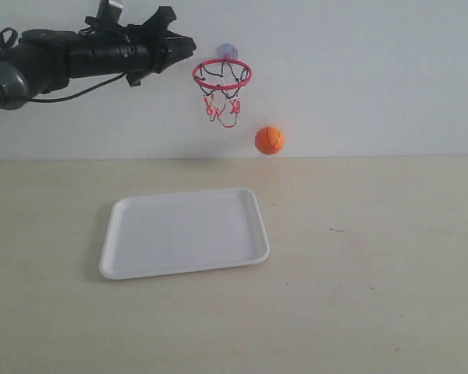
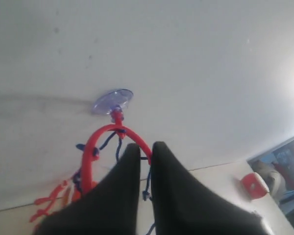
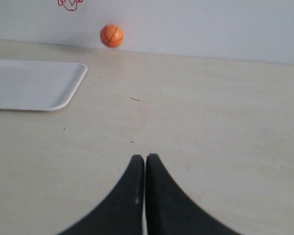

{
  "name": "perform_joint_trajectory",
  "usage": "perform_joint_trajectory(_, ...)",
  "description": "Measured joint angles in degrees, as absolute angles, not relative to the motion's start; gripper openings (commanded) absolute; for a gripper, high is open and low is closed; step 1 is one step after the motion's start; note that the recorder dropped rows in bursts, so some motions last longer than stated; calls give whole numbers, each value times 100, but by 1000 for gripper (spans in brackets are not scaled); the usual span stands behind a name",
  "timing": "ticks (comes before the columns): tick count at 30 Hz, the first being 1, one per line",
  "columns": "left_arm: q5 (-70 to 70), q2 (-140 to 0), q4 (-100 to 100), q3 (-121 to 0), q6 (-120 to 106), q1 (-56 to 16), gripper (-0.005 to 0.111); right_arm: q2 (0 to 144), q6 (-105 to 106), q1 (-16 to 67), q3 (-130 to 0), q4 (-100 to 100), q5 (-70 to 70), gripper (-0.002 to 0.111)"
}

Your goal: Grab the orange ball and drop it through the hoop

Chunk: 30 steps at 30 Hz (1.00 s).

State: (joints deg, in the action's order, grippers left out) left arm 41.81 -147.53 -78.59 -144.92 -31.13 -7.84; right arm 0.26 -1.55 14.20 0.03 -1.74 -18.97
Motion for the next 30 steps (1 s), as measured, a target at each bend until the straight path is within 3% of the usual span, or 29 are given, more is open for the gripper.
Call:
perform_joint_trajectory(16, 6462, -13506, -2447, -14507, -1910, -466, 4, 26, -155, 1420, 3, -174, -1897, 0)
perform_joint_trajectory(23, 6940, -13392, -2139, -14138, -1658, -466, 4, 26, -155, 1420, 3, -174, -1897, 0)
perform_joint_trajectory(30, 6960, -12979, -2757, -12364, -2079, -466, 4, 26, -155, 1420, 3, -174, -1897, 0)
